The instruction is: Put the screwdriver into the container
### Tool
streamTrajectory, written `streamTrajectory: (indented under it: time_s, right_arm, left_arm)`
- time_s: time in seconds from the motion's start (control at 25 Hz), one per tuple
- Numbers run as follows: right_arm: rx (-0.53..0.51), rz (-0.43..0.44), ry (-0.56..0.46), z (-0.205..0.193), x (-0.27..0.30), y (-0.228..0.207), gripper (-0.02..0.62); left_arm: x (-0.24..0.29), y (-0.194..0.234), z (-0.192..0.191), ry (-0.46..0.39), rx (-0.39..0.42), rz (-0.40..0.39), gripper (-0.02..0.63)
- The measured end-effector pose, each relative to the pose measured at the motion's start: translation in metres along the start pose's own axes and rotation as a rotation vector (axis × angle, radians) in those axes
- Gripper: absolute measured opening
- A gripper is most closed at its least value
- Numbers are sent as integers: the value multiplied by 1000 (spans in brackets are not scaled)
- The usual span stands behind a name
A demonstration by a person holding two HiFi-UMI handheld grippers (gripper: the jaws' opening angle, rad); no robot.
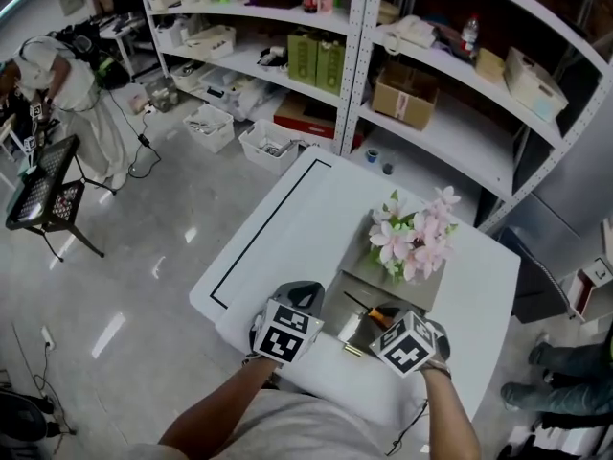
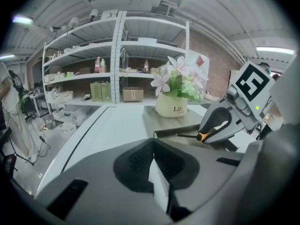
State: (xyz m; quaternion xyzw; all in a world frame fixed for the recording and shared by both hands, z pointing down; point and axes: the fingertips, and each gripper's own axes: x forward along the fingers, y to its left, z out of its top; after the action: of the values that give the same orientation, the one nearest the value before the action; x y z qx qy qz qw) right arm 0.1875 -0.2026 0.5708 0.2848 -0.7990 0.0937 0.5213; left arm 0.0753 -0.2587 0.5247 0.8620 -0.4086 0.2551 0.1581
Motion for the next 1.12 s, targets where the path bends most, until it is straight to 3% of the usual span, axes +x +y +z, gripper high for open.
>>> streamTrajectory:
  time_s: [0.48,0.84,1.12]
  right_arm:
    - [-134,73,179,-11,31,6,81]
    - [-158,114,203,-13,36,8,86]
    - [-84,78,160,-12,34,-2,109]
  left_arm:
    - [-13,14,-8,4,-40,76,5]
    - [-18,19,-11,6,-36,90,5]
    - [-17,20,-7,1,-34,75,5]
